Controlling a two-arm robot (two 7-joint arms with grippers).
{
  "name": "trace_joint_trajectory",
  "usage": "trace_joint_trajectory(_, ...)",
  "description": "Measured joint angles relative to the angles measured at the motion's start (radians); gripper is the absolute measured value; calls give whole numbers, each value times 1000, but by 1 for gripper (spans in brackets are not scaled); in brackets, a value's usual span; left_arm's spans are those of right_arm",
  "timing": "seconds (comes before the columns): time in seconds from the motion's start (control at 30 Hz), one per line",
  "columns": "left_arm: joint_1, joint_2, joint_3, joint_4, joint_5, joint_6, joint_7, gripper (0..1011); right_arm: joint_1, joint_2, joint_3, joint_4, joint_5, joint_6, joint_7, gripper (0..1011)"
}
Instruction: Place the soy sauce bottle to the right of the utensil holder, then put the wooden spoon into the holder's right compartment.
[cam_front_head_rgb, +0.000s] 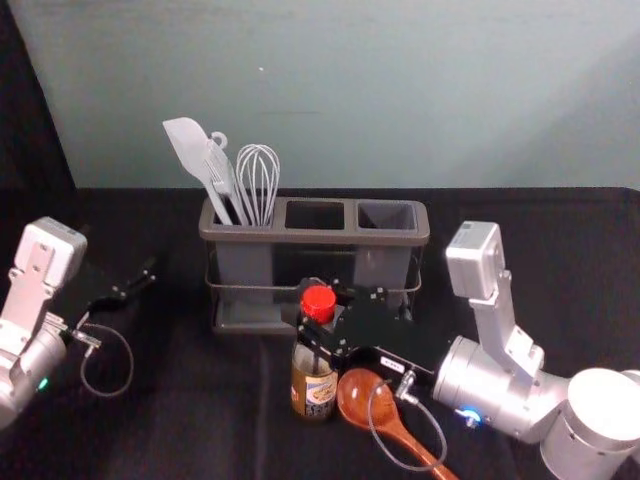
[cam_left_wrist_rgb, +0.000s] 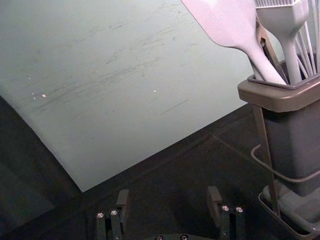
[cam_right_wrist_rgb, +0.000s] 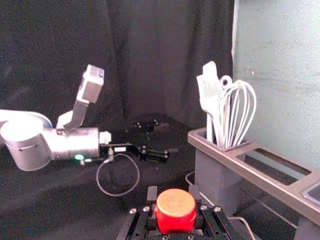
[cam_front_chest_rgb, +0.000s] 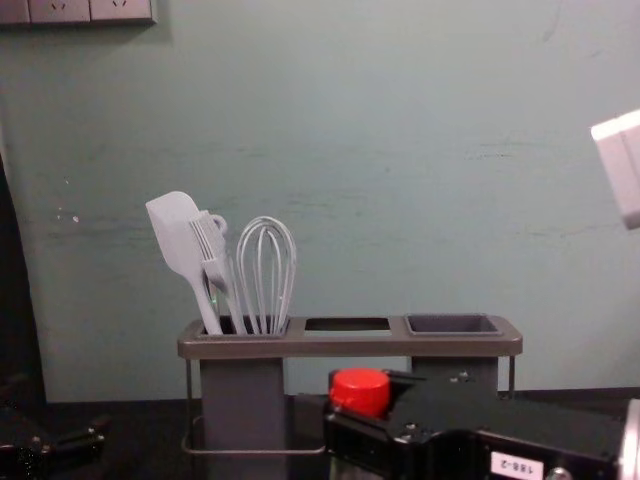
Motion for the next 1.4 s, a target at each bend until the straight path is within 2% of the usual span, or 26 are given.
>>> trace_joint_trajectory(0.23,0,0,0,0,0,0,0,1011,-40,30,13,-76,14,-4,-3,381)
trace_joint_trajectory(0.33,0,0,0,0,0,0,0,1012,-70,55,23,-129,12,6,-20,381)
trace_joint_trajectory(0.43,0,0,0,0,0,0,0,1012,-133,98,49,-202,11,11,-46,381)
trace_joint_trajectory(0.5,0,0,0,0,0,0,0,1011,-156,113,62,-223,11,10,-55,381)
trace_joint_trajectory(0.67,0,0,0,0,0,0,0,1012,-263,172,129,-288,16,-9,-87,381)
trace_joint_trajectory(0.77,0,0,0,0,0,0,0,1012,-314,194,172,-308,27,-21,-104,381)
trace_joint_trajectory(0.87,0,0,0,0,0,0,0,1011,-394,216,237,-332,44,-51,-126,381)
trace_joint_trajectory(0.97,0,0,0,0,0,0,0,1011,-443,226,279,-346,45,-74,-142,381)
trace_joint_trajectory(1.0,0,0,0,0,0,0,0,1011,-443,226,279,-346,45,-74,-142,381)
trace_joint_trajectory(1.03,0,0,0,0,0,0,0,1011,-463,230,300,-351,43,-82,-152,381)
trace_joint_trajectory(1.2,0,0,0,0,0,0,0,1011,-514,231,359,-371,7,-109,-195,381)
trace_joint_trajectory(1.4,0,0,0,0,0,0,0,1011,-540,224,404,-383,5,-120,-206,381)
